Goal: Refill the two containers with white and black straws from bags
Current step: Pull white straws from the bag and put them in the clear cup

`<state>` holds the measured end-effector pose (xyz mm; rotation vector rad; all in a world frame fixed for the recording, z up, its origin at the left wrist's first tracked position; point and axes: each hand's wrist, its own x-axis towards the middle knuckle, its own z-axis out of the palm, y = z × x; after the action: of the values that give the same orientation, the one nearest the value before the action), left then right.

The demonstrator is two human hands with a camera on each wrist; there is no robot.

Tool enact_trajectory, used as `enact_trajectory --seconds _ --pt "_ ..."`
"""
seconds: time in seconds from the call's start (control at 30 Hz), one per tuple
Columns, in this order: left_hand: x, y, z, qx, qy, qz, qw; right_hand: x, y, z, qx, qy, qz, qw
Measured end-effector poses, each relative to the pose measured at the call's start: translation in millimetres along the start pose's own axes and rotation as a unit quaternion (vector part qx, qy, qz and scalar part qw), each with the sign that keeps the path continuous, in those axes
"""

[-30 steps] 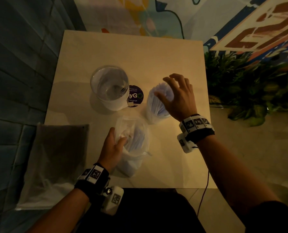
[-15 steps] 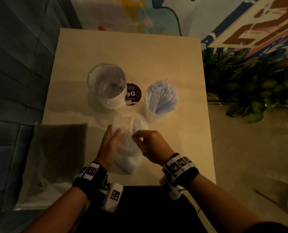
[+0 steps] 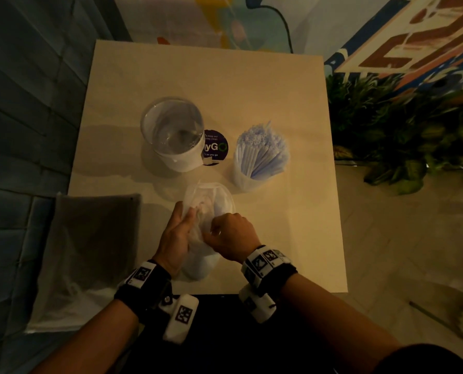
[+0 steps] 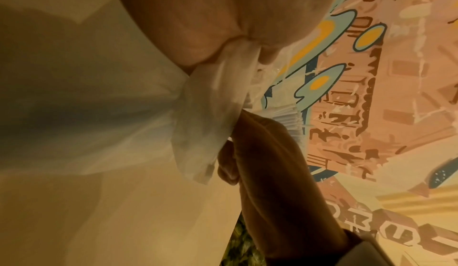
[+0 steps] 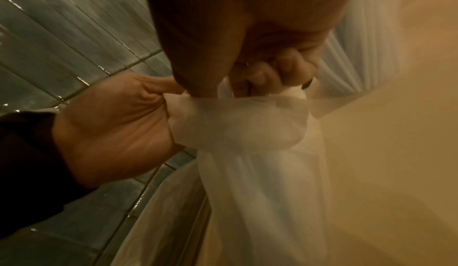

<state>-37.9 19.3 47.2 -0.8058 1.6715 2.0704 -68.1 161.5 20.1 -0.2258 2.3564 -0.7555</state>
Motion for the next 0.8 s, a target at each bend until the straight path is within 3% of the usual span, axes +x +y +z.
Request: enact_trajectory --seconds 0.13,0.23,0.43,0.8 --pt "6 -1 -9 -0.029 0.012 -0.020 0.999 0 0 -1 0.038 0.002 0.032 0.999" --pt "14 -7 -17 -0.095 0.021 -0.044 0.994 2 5 -11 0.062 0.045 0.054 0.996" --pt "21 -3 -8 -0.221 0.035 -0.029 0.974 3 14 -15 0.050 0.084 0.080 0.992" --pt "30 4 -4 -0.193 0.047 -0.024 0.980 7 9 -2 0.158 0.145 0.064 0.975"
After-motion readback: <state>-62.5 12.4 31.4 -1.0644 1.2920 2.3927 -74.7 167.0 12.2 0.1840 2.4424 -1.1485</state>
